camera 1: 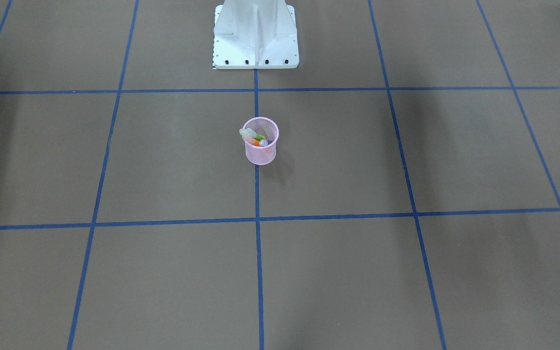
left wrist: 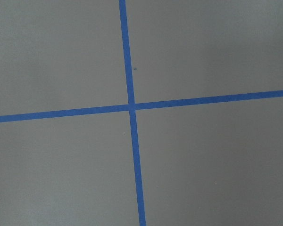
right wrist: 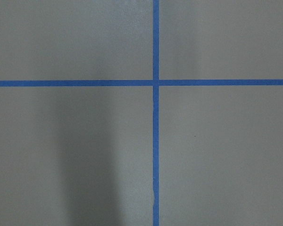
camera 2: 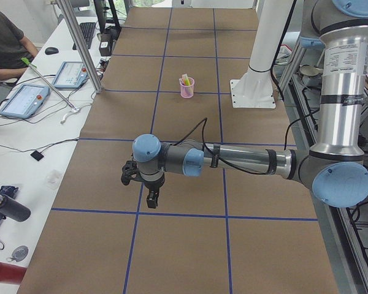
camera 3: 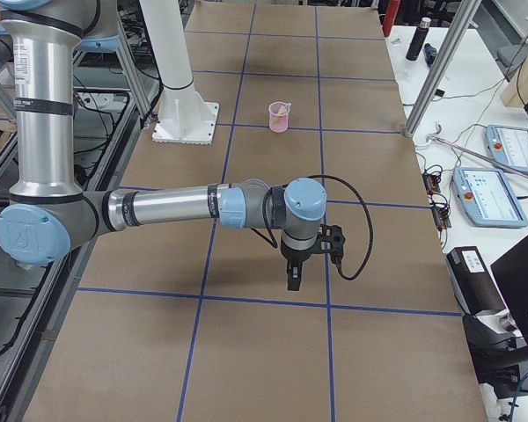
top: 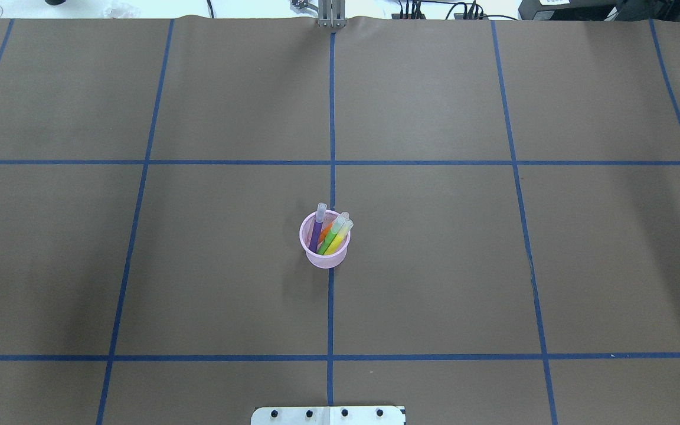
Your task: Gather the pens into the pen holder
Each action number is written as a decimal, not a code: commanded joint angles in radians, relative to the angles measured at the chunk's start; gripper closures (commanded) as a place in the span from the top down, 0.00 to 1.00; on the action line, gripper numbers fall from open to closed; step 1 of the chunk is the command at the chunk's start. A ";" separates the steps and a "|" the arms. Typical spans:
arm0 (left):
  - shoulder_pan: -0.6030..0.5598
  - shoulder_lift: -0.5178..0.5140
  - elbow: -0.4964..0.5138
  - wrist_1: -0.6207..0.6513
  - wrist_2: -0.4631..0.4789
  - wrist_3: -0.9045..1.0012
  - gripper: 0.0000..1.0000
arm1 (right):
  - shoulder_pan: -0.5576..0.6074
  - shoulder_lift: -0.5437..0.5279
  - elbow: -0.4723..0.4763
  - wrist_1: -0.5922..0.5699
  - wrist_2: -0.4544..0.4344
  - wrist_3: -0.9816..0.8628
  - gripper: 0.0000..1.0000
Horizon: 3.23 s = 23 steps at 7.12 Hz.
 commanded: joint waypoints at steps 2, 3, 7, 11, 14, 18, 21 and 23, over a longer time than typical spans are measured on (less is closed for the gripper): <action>-0.039 0.007 -0.010 0.040 -0.009 -0.002 1.00 | 0.000 0.000 -0.003 0.001 -0.004 0.000 1.00; -0.039 0.004 -0.012 0.041 -0.009 -0.004 1.00 | 0.000 0.000 -0.003 0.001 -0.004 0.000 1.00; -0.038 0.004 -0.009 0.029 -0.025 -0.001 1.00 | 0.000 0.000 -0.003 0.001 -0.004 0.000 1.00; -0.039 0.001 -0.012 0.028 -0.014 -0.007 1.00 | 0.000 0.001 -0.002 0.001 -0.002 0.002 1.00; -0.039 -0.005 -0.021 0.026 -0.012 -0.034 1.00 | 0.000 0.001 -0.002 0.001 -0.002 0.002 1.00; -0.036 -0.010 -0.021 0.025 -0.015 -0.025 1.00 | 0.000 0.004 0.001 0.001 -0.002 0.000 1.00; -0.036 -0.001 -0.023 0.025 -0.017 -0.024 1.00 | 0.000 0.006 0.007 0.001 -0.005 0.000 1.00; -0.036 0.001 -0.021 0.023 -0.015 -0.024 1.00 | 0.000 0.006 0.004 0.001 -0.004 0.000 1.00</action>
